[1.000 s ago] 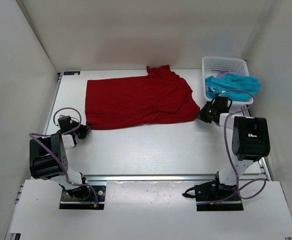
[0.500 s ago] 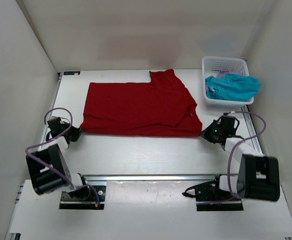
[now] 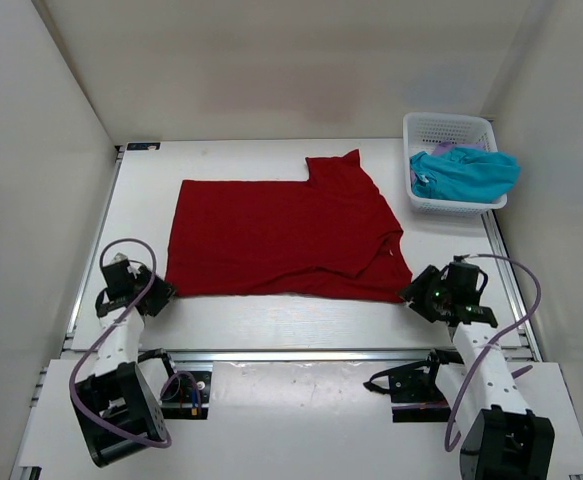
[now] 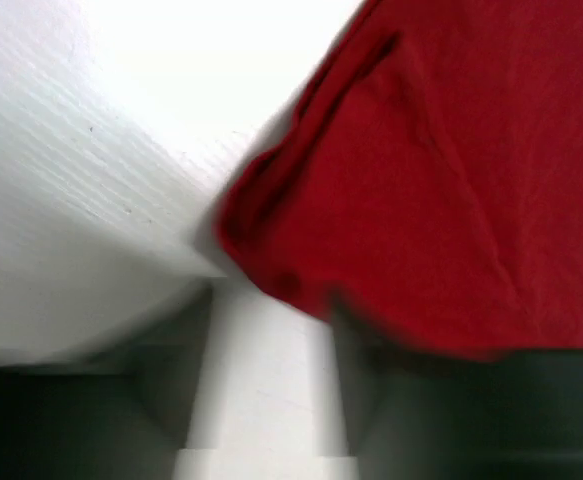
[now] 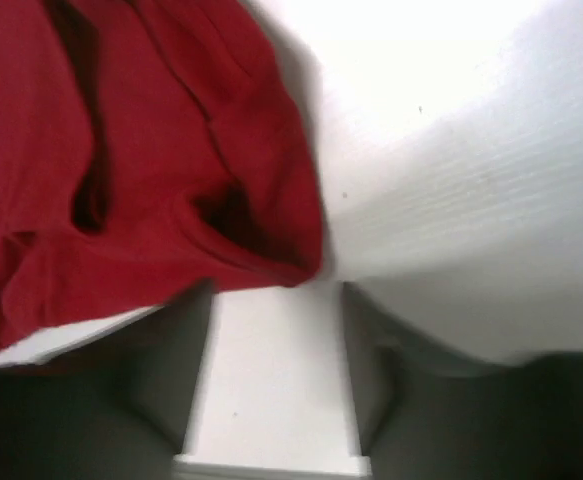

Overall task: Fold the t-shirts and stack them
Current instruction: Fold the flattened tshirt in 1/3 of the way

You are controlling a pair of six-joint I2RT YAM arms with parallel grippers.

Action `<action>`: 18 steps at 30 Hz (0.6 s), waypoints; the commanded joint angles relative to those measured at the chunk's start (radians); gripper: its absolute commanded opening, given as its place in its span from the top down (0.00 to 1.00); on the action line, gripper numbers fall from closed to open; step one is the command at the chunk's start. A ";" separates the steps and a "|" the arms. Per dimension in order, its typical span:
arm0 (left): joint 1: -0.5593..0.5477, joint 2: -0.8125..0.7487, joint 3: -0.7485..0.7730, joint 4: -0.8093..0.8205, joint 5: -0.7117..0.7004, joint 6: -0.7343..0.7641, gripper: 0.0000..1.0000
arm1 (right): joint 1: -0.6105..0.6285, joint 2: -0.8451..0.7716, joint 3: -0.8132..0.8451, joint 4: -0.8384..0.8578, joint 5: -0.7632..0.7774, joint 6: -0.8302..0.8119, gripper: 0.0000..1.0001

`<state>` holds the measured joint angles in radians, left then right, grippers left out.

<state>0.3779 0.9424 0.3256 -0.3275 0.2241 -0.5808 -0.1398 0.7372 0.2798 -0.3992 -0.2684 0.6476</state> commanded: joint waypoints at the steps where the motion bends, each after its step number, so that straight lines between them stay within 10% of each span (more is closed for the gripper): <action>1: -0.020 -0.042 0.115 -0.065 -0.032 0.039 0.27 | 0.017 0.005 0.192 -0.047 0.049 -0.097 0.41; 4: -0.082 -0.086 0.148 -0.030 -0.077 0.035 0.08 | 0.074 0.050 0.286 -0.041 0.052 -0.153 0.41; 8: -0.195 -0.085 0.155 0.060 -0.054 0.041 0.52 | 0.270 0.157 0.318 0.054 0.066 -0.152 0.75; 11: -0.362 -0.074 0.115 0.132 -0.083 0.003 0.64 | 0.383 0.293 0.325 0.138 0.061 -0.148 0.98; 18: -0.818 0.126 0.125 0.317 -0.181 -0.086 0.63 | 0.418 0.507 0.340 0.295 0.057 -0.138 0.61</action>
<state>-0.3588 1.0058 0.4469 -0.1135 0.0837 -0.6250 0.2920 1.2282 0.5983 -0.2298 -0.2203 0.5205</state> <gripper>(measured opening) 0.373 0.358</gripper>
